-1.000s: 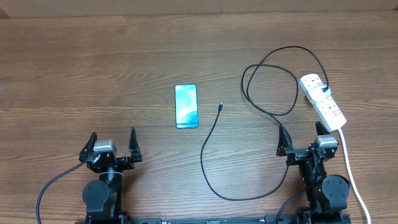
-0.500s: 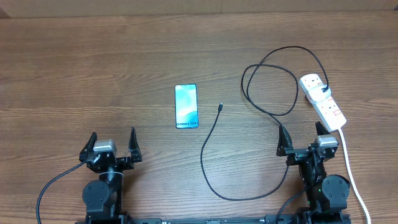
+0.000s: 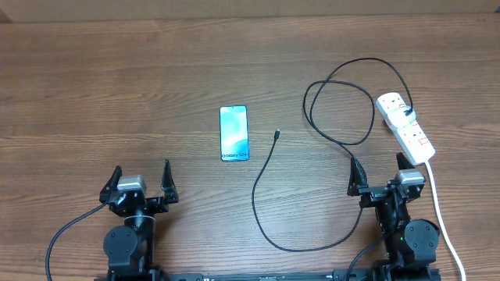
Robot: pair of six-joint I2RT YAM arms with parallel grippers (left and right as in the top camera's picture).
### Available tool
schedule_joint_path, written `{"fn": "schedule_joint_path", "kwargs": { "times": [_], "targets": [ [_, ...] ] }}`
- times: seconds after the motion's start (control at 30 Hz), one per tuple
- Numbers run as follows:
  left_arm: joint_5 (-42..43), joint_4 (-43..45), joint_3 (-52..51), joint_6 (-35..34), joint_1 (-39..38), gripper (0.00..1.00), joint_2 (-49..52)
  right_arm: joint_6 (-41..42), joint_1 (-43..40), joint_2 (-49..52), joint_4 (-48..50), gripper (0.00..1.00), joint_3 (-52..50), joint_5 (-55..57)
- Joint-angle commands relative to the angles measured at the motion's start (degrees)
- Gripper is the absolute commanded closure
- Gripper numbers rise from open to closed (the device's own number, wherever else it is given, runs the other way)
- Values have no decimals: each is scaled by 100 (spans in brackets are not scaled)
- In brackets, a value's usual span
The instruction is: Plug charger to phone and switch on socket
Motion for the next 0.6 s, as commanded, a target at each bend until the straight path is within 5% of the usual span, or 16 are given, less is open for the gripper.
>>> {"fn": "schedule_joint_path", "kwargs": {
  "times": [0.0, 0.57],
  "targets": [
    [48, 24, -37, 42, 24, 0, -66, -28, 31, -52, 33, 0, -59, 70],
    [48, 24, -37, 42, 24, 0, -66, -26, 31, -52, 33, 0, -59, 68]
  ]
}}
